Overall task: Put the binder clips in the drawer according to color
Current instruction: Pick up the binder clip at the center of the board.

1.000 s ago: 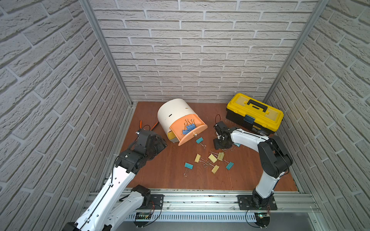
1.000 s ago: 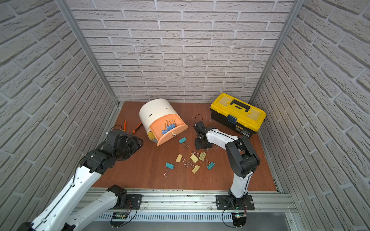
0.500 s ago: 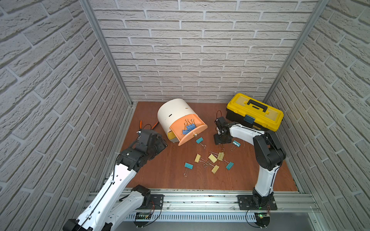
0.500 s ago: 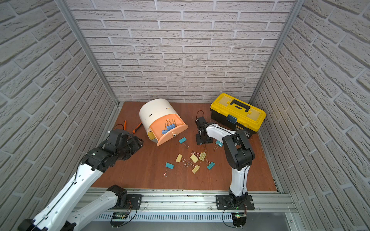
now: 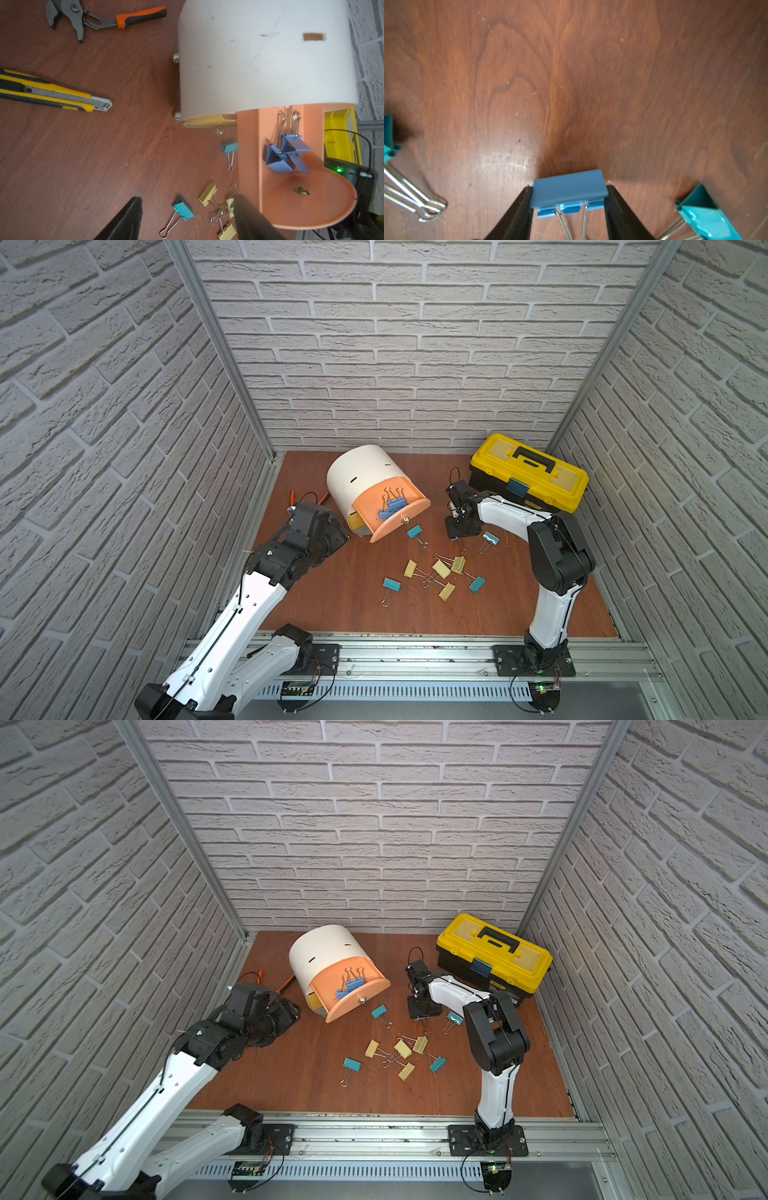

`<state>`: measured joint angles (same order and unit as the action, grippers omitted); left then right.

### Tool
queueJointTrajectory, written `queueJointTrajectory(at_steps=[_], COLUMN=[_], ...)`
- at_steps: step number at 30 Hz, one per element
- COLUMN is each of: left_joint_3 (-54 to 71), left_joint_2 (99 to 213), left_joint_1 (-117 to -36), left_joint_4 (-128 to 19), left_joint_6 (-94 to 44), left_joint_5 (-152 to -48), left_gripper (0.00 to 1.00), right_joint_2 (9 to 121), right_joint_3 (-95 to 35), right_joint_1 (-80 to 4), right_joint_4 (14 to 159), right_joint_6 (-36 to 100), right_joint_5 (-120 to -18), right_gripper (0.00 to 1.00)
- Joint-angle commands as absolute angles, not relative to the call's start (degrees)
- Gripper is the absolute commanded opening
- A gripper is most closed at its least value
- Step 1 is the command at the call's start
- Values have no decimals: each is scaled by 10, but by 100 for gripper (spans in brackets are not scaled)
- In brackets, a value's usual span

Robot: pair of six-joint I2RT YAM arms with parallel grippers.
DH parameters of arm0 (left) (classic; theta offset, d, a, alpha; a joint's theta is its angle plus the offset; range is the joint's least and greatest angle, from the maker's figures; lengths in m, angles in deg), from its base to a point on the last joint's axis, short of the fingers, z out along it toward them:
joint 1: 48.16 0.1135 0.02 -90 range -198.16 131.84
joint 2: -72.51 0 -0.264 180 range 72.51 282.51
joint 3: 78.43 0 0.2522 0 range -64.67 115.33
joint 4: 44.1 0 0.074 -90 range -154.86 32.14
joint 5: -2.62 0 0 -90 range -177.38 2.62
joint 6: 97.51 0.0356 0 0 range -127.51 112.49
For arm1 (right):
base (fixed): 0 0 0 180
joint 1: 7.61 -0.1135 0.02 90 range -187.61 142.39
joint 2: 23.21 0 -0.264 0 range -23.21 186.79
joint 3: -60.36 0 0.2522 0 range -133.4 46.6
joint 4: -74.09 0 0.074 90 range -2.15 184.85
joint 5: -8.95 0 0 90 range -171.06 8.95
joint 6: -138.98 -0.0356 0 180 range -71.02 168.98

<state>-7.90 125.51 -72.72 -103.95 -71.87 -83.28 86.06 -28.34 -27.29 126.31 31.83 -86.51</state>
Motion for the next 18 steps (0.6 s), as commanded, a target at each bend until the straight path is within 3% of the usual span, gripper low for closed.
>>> queueJointTrajectory(at_steps=[1,18], left_joint_3=[-48,36], left_joint_2=[1270,1357], left_joint_1=[-730,-729], left_joint_4=[-1001,-911], left_joint_6=[-694,-652], left_joint_5=[-852,-939], left_gripper=[74,74], right_joint_2=[811,749], right_joint_3=[-314,-536], right_joint_1=[-269,-275], right_joint_4=[1287,1373], right_joint_6=[326,342], right_joint_5=[-878,-854], right_gripper=[46,43])
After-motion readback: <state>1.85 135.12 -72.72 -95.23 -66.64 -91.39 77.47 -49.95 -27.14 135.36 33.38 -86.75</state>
